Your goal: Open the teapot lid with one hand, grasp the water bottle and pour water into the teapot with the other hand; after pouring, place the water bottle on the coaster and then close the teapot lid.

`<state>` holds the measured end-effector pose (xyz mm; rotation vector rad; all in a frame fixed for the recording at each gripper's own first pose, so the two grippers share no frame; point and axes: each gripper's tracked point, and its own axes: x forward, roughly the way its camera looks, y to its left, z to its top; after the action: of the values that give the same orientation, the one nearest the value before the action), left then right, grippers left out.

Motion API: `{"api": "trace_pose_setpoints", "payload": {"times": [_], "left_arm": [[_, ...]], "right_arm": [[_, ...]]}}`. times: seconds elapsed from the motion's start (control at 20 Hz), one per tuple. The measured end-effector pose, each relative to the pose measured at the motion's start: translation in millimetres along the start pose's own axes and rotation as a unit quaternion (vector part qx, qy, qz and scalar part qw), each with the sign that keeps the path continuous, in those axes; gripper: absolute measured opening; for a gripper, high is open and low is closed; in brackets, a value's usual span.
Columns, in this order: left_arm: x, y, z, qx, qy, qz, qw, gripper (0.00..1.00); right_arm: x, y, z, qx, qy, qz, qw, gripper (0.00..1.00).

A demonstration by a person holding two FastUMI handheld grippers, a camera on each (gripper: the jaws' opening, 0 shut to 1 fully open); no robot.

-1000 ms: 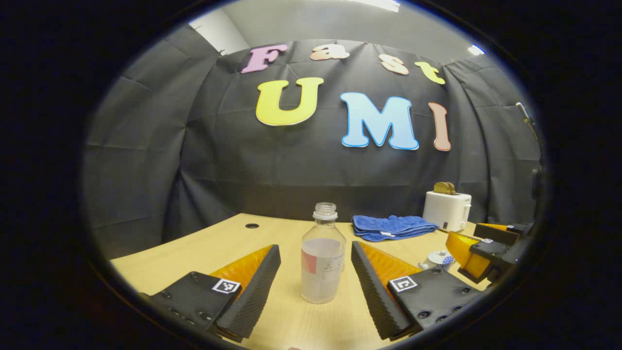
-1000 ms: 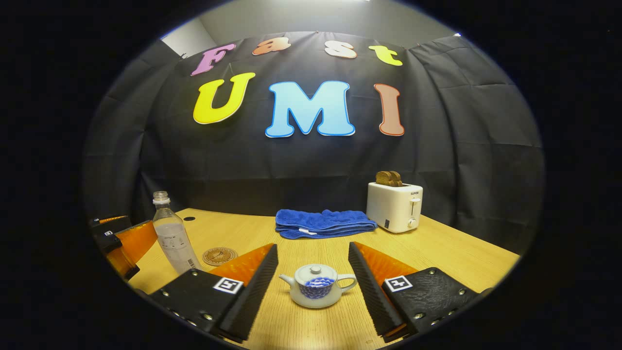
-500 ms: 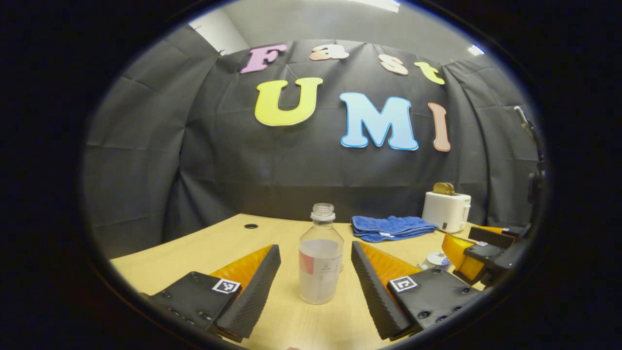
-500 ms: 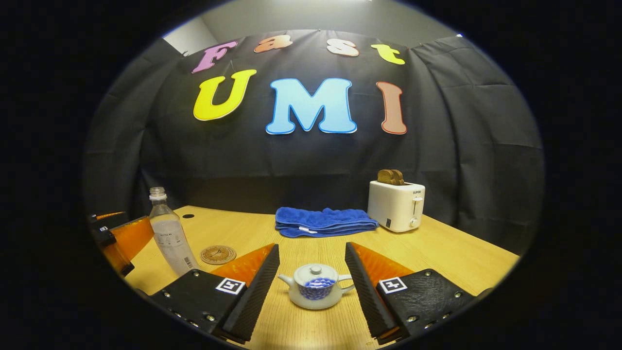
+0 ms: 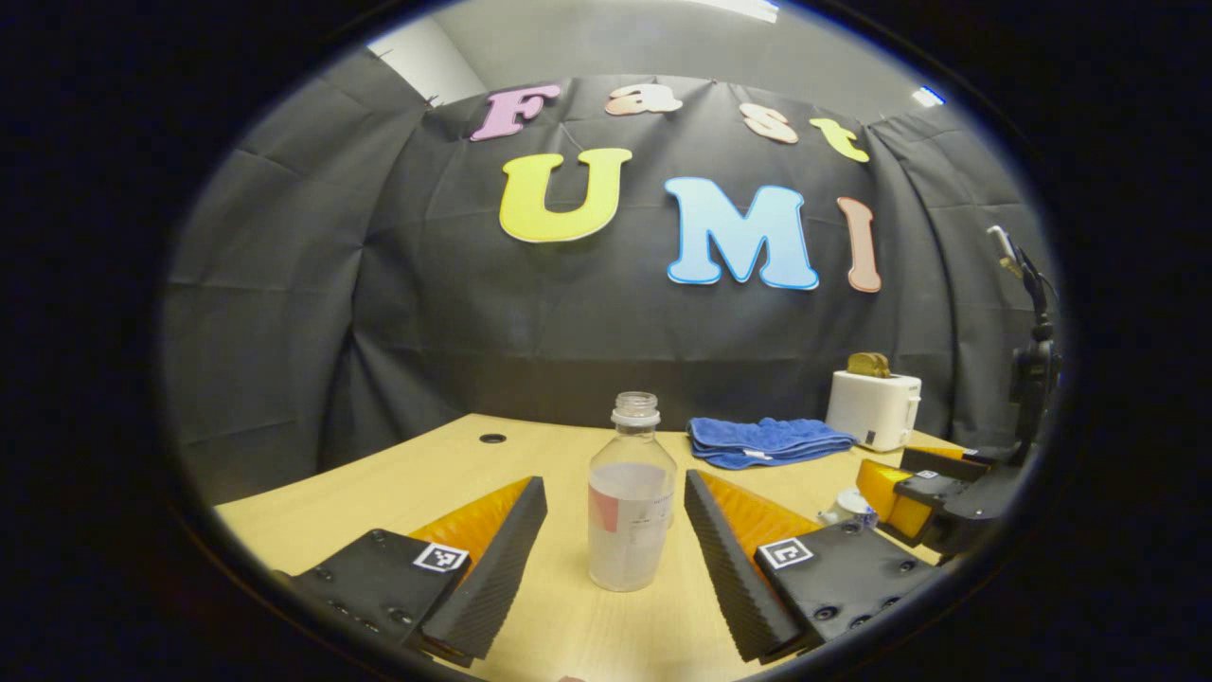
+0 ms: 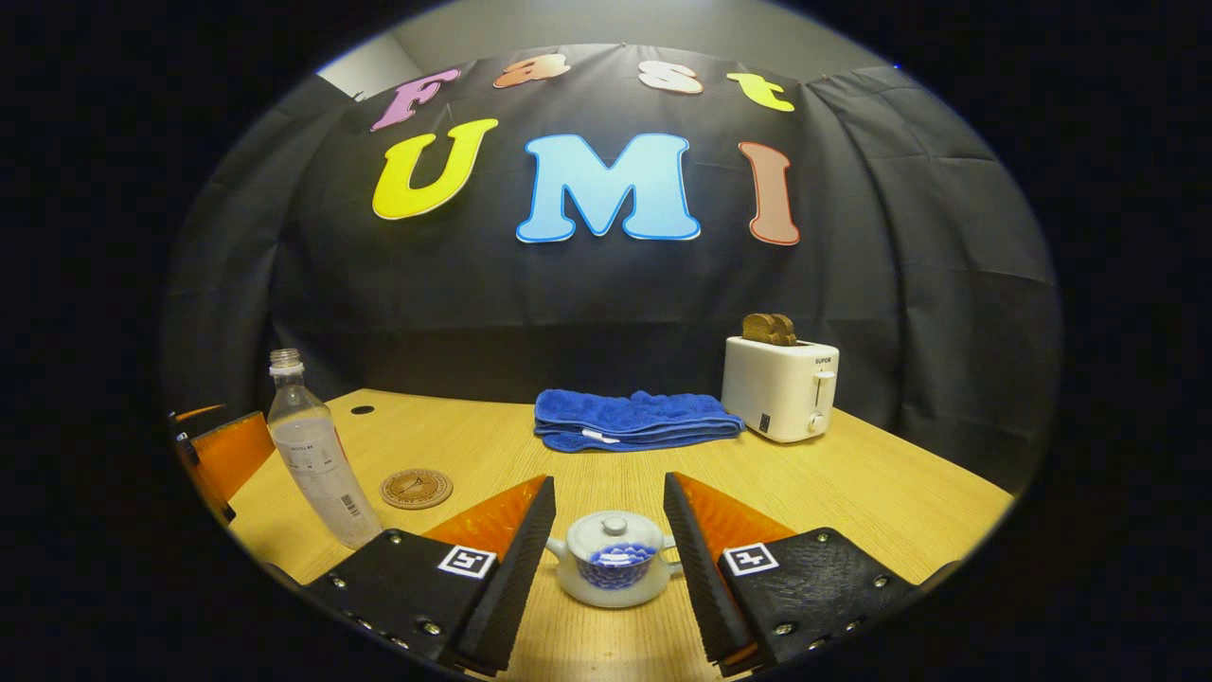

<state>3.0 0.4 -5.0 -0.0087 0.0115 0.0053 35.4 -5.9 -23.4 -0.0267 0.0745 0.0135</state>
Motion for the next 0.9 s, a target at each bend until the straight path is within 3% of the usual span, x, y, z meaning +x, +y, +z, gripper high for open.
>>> {"api": "trace_pose_setpoints", "payload": {"times": [0.5, 0.6, 0.75, 0.8, 0.9], "left_arm": [[2.3, -1.6, -4.7, -0.003, 0.005, -0.004, 1.0, 1.0], [4.1, -1.9, -4.9, -0.003, 0.005, -0.004, 1.0, 1.0], [4.0, -0.2, -5.0, -0.005, 0.006, -0.003, 1.0, 1.0], [4.5, 0.0, -6.7, -0.005, 0.007, -0.003, 1.0, 1.0], [4.0, 1.2, -7.5, -0.005, 0.007, -0.003, 1.0, 1.0]], "right_arm": [[13.3, 2.9, -27.8, -0.004, 0.053, 0.013, 0.998, 0.73], [19.9, 3.3, -28.2, -0.002, 0.052, 0.013, 0.999, 0.45], [18.8, -0.7, -27.8, -0.002, 0.046, 0.006, 0.999, 0.45], [20.2, 0.5, -25.9, 0.001, 0.047, 0.006, 0.999, 0.3], [23.1, 1.2, -28.7, 0.006, 0.049, 0.01, 0.999, 0.29]]}}
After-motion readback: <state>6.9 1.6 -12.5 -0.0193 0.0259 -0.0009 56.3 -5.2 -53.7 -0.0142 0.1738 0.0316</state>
